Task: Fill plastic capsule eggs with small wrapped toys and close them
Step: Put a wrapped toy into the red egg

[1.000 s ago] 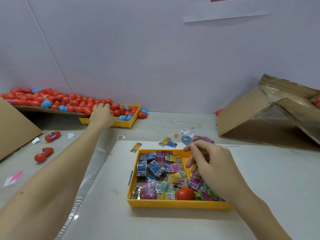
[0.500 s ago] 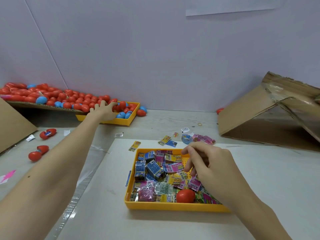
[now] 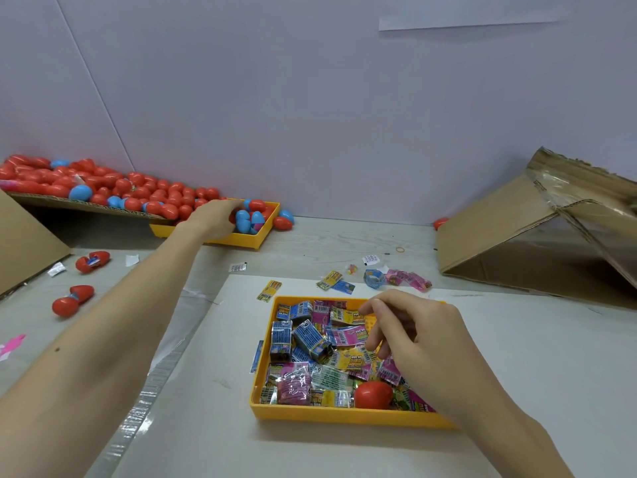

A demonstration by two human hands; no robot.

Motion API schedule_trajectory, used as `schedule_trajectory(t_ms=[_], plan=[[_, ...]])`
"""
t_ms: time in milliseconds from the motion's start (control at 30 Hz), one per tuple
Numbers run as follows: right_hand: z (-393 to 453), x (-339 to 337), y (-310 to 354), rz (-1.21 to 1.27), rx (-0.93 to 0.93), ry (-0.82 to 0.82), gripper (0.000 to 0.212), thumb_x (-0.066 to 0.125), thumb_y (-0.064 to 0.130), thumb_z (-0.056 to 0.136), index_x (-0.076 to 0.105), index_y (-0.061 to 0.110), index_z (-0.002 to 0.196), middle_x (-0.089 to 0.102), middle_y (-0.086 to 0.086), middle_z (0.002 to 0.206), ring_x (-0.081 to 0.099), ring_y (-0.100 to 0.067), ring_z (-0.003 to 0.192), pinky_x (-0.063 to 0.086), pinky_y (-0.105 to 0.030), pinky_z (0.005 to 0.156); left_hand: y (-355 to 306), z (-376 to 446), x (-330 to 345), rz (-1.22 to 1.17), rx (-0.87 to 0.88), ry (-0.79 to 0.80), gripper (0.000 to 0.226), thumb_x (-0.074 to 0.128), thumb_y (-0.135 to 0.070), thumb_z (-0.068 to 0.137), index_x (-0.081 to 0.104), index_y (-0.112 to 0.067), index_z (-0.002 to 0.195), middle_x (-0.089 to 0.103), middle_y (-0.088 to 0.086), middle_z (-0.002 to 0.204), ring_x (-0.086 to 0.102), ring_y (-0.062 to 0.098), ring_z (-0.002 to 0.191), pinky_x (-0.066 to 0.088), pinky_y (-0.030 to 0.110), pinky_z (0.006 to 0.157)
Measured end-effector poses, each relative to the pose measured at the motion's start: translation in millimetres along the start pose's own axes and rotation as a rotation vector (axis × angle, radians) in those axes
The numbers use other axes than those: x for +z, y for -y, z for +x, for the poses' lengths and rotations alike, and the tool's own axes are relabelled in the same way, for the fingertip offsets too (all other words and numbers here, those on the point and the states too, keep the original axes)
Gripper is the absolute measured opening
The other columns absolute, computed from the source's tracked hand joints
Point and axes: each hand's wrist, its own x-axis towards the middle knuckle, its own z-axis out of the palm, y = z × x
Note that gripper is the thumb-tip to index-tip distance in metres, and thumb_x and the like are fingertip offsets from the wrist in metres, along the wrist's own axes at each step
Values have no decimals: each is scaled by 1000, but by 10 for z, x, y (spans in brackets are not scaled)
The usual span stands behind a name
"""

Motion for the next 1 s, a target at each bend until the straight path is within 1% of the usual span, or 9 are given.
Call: schedule_trajectory(t_ms=[167,267,367,433,500,633,767,867,1000], plan=[[2,4,-50,-30,49,11,22,52,24,107,72,26,100,71,13,70,68,-8,65,59,-31,72,-160,-196,3,70,-65,-189,36,56,-21,105,58,-23,141,67,19,117,64,41,106,50,43,75],[23,-25,-77,-32,64,1,22,52,24,108,72,25,101,72,9,71,69,-9,65,59,-32,73,-249,-391,-28,-127,-136,-359,34,60,-29,104,62,-7,130,60,22,122,53,42,117,50,49,82],[25,-54,-86,4,58,-25,18,55,19,106,72,24,102,72,7,74,69,-8,68,57,-23,69,-476,-704,-215,-549,-137,-454,31,65,-22,101,65,1,121,57,22,119,54,36,113,48,45,92],[27,-69,-92,29,56,-59,18,57,13,105,72,23,106,73,7,79,70,-7,73,55,-18,68,-772,-1056,-389,-844,-90,-415,24,70,-18,98,69,-5,118,66,12,113,62,25,102,52,32,89],[43,-81,-101,129,79,-59,20,58,9,104,71,22,114,76,6,89,73,-8,81,58,-21,68,-1082,-1474,-503,-1163,7,-278,23,74,-12,94,70,-13,116,74,2,106,68,18,95,53,21,84],[44,-81,-35,323,14,46,38,71,18,97,65,32,132,77,6,105,75,-10,95,62,-26,74,-1541,-2119,-620,-1730,168,70,31,74,-21,93,70,-19,124,77,12,112,75,32,100,59,33,92],[16,-55,17,167,-101,-73,49,75,44,86,64,34,132,74,14,96,72,-5,92,58,-17,77,-1750,-2283,-577,-1642,201,87,23,66,-25,100,73,-21,122,77,11,108,76,29,97,61,33,87],[24,-60,7,69,-153,-157,33,77,34,90,71,25,122,71,15,86,69,-4,86,52,-12,73,-1749,-2298,-476,-1631,152,89,23,60,-27,103,74,-16,119,77,14,99,75,27,88,61,33,85],[25,-81,-18,35,-73,-11,16,77,38,90,76,28,103,70,13,77,66,-4,77,51,-18,67,-1666,-2285,-413,-1713,88,108,35,59,-38,97,75,-12,114,69,13,82,65,20,73,57,25,71]])
